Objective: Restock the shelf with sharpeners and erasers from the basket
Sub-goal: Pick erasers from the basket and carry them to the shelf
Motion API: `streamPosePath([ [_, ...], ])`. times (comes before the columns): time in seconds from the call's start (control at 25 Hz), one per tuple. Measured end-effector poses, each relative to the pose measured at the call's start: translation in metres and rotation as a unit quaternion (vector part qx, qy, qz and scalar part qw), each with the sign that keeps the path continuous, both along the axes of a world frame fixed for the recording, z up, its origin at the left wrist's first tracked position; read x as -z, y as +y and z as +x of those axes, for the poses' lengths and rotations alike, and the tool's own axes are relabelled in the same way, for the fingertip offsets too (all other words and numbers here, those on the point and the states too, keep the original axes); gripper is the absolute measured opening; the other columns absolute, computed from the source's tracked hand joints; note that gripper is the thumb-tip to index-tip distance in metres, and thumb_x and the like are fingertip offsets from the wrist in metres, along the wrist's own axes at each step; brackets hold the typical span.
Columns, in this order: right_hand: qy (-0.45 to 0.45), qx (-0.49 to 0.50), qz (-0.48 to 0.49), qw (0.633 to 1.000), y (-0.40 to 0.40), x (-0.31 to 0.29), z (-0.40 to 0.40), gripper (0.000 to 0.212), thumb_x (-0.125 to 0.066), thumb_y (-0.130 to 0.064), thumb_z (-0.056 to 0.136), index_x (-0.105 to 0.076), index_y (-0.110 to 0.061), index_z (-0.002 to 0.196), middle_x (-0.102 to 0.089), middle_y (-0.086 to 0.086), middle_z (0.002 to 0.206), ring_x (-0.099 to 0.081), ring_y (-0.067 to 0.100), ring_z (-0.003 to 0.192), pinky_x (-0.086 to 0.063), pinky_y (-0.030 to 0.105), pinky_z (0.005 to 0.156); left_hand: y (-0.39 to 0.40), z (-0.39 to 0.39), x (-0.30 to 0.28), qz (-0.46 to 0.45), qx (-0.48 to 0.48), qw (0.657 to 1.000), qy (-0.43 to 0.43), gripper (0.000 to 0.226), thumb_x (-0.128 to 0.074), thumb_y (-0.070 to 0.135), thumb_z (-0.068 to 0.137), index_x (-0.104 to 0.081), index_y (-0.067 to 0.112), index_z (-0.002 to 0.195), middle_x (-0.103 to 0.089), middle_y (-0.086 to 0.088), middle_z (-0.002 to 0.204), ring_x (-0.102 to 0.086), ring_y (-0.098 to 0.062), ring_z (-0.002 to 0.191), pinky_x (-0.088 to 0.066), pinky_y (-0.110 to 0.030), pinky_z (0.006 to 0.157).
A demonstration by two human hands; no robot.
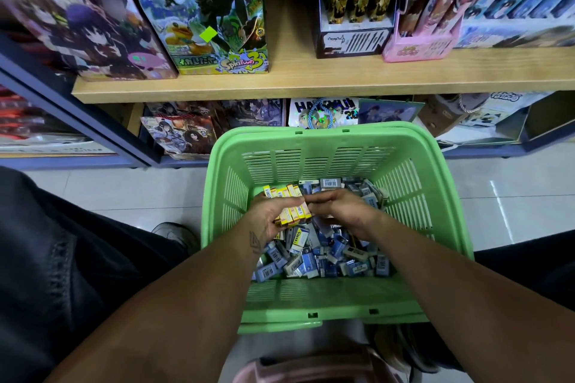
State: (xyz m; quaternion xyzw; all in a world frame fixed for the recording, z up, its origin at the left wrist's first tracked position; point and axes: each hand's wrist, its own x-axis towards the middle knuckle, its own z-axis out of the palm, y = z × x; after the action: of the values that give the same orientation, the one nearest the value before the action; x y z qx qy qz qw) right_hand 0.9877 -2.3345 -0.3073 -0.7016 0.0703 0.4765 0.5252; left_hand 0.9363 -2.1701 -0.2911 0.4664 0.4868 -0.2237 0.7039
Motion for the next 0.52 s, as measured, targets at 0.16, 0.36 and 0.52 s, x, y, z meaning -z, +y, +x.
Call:
streamPosePath([
  [0.16, -0.250, -0.296, -0.310, 0.868, 0.009, 0.007, -0.012, 0.021, -0.063, -0.020, 0.091, -0.063, -0.011, 0.110, -0.069, 0.012, 0.104, -0.064, 0.025, 0.087, -0.056, 0.037, 0.081, -0.003, 0.000, 0.003, 0.092, -0.004, 0.996, 0.000, 0.093, -0.088, -0.003, 0.064, -0.037, 0.001, 0.141, -0.054, -0.017, 0.137, -0.055, -0.033, 0.113, -0.052, -0.044, 0.092],
  [0.36, -0.324, -0.415, -0.353, 0.774, 0.027, 0.021, -0.038, 0.056, -0.072, -0.024, 0.086, -0.043, -0.006, 0.130, -0.056, 0.017, 0.124, -0.061, 0.033, 0.108, -0.054, 0.041, 0.083, 0.004, 0.001, 0.016, 0.120, -0.025, 0.992, 0.007, 0.090, -0.091, -0.003, 0.057, -0.042, 0.002, 0.132, -0.060, -0.015, 0.124, -0.057, -0.035, 0.115, -0.048, -0.054, 0.101],
  [0.52, -0.304, -0.404, -0.325, 0.799, 0.034, 0.032, -0.030, 0.047, -0.068, -0.005, 0.084, -0.048, -0.005, 0.127, -0.062, 0.017, 0.118, -0.063, 0.032, 0.107, -0.053, 0.037, 0.082, 0.009, -0.002, 0.018, 0.101, -0.026, 0.995, 0.007, 0.060, -0.088, -0.005, 0.062, -0.046, 0.002, 0.104, -0.062, -0.009, 0.105, -0.062, -0.027, 0.098, -0.054, -0.047, 0.088],
])
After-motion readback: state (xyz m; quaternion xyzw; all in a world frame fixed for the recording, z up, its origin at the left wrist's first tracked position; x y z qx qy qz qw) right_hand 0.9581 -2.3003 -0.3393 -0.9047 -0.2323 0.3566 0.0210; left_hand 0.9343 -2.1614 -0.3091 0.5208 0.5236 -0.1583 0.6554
